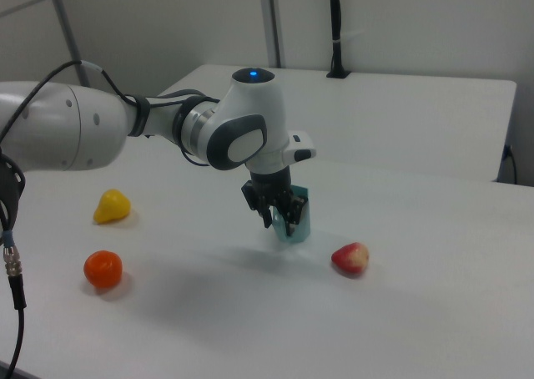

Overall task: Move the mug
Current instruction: 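Lower the gripper onto the mug rim and close it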

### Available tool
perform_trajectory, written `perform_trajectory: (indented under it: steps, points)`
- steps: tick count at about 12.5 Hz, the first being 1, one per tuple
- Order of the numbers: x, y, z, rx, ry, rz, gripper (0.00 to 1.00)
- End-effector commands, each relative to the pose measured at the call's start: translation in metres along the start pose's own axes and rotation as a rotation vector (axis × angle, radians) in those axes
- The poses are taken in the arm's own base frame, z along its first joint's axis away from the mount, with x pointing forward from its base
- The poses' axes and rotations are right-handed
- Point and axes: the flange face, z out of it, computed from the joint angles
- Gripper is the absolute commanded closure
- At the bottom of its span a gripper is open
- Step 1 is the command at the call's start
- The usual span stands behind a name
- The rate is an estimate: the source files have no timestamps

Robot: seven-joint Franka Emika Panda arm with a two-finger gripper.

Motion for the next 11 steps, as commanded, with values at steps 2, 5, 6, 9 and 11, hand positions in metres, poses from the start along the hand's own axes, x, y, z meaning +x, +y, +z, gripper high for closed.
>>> perform_trajectory:
  steps: [2, 5, 6, 9, 11]
  points:
    - [0.003, -0.010, 0.004, -0.016, 0.007, -0.001, 0.62]
    - [0.004, -0.014, 0.008, -0.018, 0.001, 0.002, 0.72]
    - [0.004, -0.014, 0.009, -0.018, 0.000, 0.005, 0.77]
    - [0.004, -0.014, 0.008, -0.018, 0.001, 0.011, 0.87]
    - [0.004, -0.014, 0.007, -0.019, 0.003, 0.022, 0.95]
